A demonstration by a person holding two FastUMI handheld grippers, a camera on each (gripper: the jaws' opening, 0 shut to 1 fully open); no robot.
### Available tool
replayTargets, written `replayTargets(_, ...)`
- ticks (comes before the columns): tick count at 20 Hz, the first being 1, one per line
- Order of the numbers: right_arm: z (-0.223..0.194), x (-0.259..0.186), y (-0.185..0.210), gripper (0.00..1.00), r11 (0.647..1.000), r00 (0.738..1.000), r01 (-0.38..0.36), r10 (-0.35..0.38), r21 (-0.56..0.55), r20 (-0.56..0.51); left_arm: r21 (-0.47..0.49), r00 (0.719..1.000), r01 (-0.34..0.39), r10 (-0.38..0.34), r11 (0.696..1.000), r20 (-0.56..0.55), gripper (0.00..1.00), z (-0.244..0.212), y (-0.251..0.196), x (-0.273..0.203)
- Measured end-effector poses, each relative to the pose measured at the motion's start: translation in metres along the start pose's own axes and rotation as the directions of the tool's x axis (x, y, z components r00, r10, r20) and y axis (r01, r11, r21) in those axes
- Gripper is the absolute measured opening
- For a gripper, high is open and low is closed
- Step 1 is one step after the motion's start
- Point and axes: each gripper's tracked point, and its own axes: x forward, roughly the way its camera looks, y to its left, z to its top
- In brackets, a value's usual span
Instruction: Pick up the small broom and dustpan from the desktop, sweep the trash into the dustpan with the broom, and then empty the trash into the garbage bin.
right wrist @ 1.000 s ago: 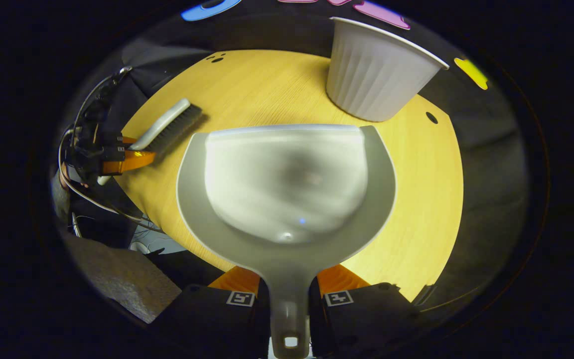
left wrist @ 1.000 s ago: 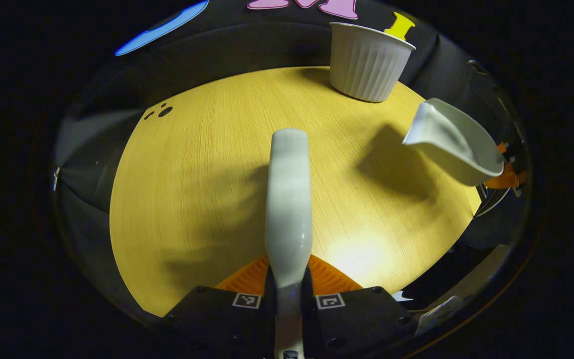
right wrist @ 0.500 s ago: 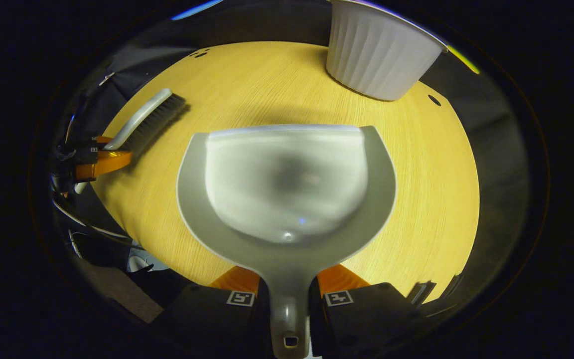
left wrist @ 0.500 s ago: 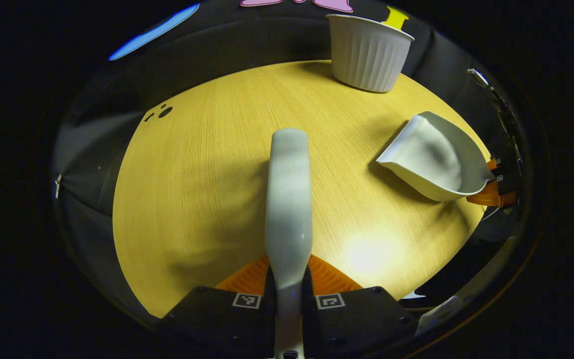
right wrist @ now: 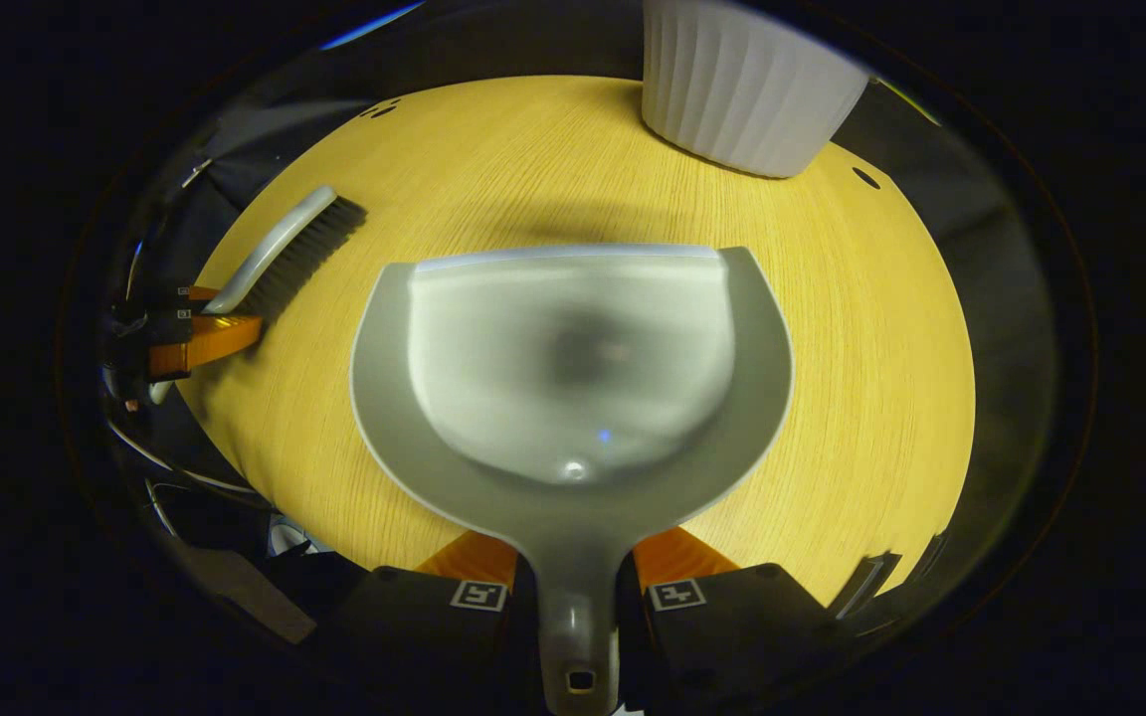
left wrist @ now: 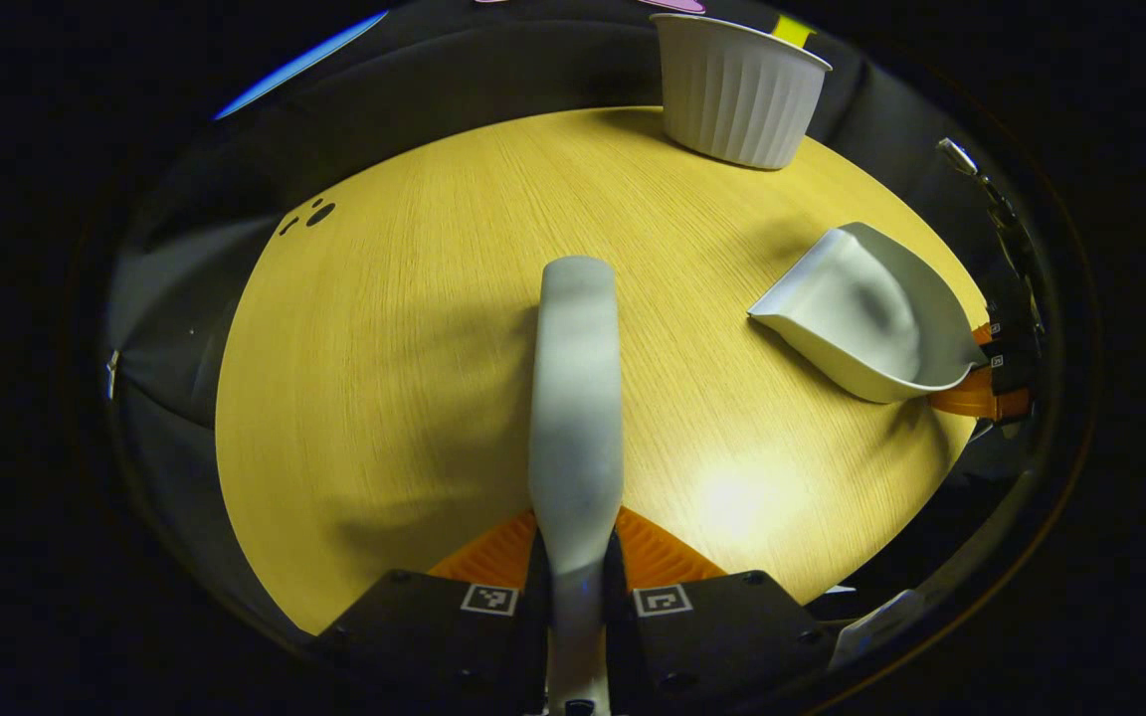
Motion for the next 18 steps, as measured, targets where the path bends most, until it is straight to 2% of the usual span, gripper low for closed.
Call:
replayTargets(1, -0.001, -0.001, -0.001, 0.37, 1.0, 1.0, -0.002, 0.002, 0.002, -0.003, 0.002, 1.0, -0.011, 0.011, 1.0, -0.005, 0.29, 0.0, 0.001, 0.0)
replayTargets(2, -0.002, 0.001, 0.001, 0.34, 1.0, 1.0, -0.006, 0.006, 0.003, -0.008, 0.005, 1.0, -0.018, 0.018, 1.0, -0.01, 0.27, -0.001, 0.001, -0.001)
replayTargets(3, -0.002, 0.0, 0.002, 0.41, 1.0, 1.0, -0.015, 0.015, 0.004, -0.015, 0.005, 1.0, -0.026, 0.026, 1.0, -0.013, 0.31, -0.001, 0.003, -0.002)
replayTargets(4, -0.004, -0.002, 0.003, 0.42, 1.0, 0.999, -0.024, 0.025, 0.002, -0.021, 0.005, 0.999, -0.032, 0.032, 0.999, -0.014, 0.33, 0.0, 0.004, -0.003)
replayTargets(5, -0.005, -0.003, 0.002, 0.41, 1.0, 0.999, -0.03, 0.03, -0.004, -0.029, 0.003, 0.999, -0.04, 0.04, 0.999, -0.013, 0.39, -0.001, 0.005, -0.006)
replayTargets(8, -0.004, -0.016, 0.002, 0.41, 0.999, 0.999, -0.037, 0.036, -0.019, -0.021, 0.001, 0.999, -0.044, 0.044, 0.999, 0.003, 0.36, -0.002, 0.005, -0.019)
replayTargets(11, -0.005, -0.049, 0.005, 0.42, 0.998, 0.998, -0.065, 0.065, -0.014, 0.0, -0.002, 0.999, -0.037, 0.037, 0.999, 0.027, 0.36, -0.001, 0.001, -0.039)
replayTargets(12, -0.003, -0.061, 0.004, 0.42, 0.997, 0.997, -0.072, 0.073, -0.013, 0.015, -0.003, 0.999, -0.036, 0.036, 0.999, 0.038, 0.34, 0.0, 0.001, -0.046)
replayTargets(15, 0.008, -0.097, 0.005, 0.42, 0.996, 0.991, -0.087, 0.086, 0.0, 0.098, -0.014, 0.994, -0.051, 0.052, 0.999, 0.097, 0.36, 0.01, 0.002, -0.074)
replayTargets(17, 0.026, -0.123, 0.007, 0.42, 0.996, 0.978, -0.085, 0.081, 0.012, 0.194, -0.048, 0.982, -0.046, 0.054, 0.998, 0.183, 0.34, 0.028, -0.001, -0.097)
replayTargets(18, 0.038, -0.137, 0.007, 0.42, 0.997, 0.965, -0.075, 0.071, 0.007, 0.251, -0.065, 0.97, -0.031, 0.046, 0.997, 0.238, 0.36, 0.04, -0.004, -0.11)
